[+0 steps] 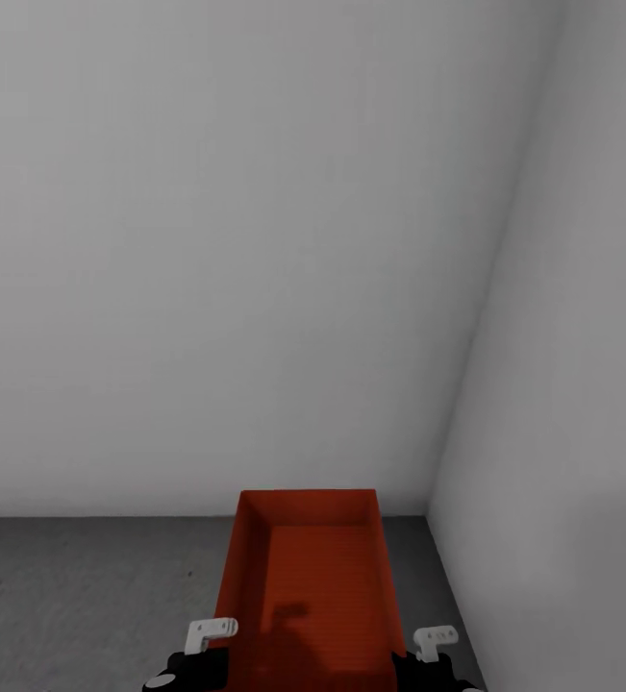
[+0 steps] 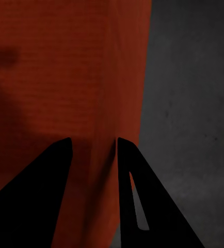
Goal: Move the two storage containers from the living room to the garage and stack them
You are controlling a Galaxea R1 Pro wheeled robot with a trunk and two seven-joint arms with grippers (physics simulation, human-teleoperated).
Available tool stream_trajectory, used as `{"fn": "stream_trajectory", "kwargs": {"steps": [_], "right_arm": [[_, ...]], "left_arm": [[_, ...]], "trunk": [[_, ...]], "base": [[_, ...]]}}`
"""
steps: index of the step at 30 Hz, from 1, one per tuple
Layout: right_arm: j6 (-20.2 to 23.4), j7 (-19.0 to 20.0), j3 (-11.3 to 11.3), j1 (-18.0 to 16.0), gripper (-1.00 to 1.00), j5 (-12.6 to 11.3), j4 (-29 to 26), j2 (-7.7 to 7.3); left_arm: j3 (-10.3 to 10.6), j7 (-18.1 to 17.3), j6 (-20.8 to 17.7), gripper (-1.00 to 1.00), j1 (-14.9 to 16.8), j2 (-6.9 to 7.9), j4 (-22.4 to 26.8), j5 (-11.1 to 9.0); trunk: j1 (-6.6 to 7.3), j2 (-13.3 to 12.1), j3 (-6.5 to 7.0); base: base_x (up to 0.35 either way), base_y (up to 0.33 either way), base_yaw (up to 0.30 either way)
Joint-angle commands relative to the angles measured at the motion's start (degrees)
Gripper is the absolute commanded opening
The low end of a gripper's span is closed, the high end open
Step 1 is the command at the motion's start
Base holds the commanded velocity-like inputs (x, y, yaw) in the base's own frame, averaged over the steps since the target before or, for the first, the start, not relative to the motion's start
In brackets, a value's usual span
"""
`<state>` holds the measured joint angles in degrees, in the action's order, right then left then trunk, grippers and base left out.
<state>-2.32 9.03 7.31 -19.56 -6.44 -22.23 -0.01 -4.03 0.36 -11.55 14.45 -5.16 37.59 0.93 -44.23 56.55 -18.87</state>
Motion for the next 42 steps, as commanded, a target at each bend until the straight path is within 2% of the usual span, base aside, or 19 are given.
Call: {"fn": "stream_trajectory", "kwargs": {"steps": [1, 22, 36, 42], "right_arm": [[-0.23, 1.22, 0.87, 0.03, -1.00, -0.68, 0.17, 0.01], [-0.23, 1.16, 0.87, 0.04, -1.00, -0.68, 0.17, 0.01], [-0.23, 1.16, 0.87, 0.05, -1.00, -0.68, 0.17, 0.01], [-0.23, 1.16, 0.87, 0.05, -1.00, -0.68, 0.17, 0.01]], "left_arm": [[-0.81, 0.34, 3.18, -1.00, 0.05, -0.12, 4.15, 1.01], [-0.81, 0.34, 3.12, -1.00, 0.04, -0.12, 4.15, 1.01], [-0.81, 0.34, 3.20, -1.00, 0.04, -0.10, 4.15, 1.01], [-0.81, 0.34, 3.13, -1.00, 0.05, 0.04, 4.15, 1.01]], "trunk": [[-0.23, 0.47, -0.35], [-4.84, 8.89, -6.04], [-4.84, 8.89, -6.34], [-4.84, 8.89, -6.34]], "base": [[0.000, 0.000, 0.000], [0.000, 0.000, 0.000], [0.002, 0.000, 0.000], [0.184, 0.000, 0.000]]}}
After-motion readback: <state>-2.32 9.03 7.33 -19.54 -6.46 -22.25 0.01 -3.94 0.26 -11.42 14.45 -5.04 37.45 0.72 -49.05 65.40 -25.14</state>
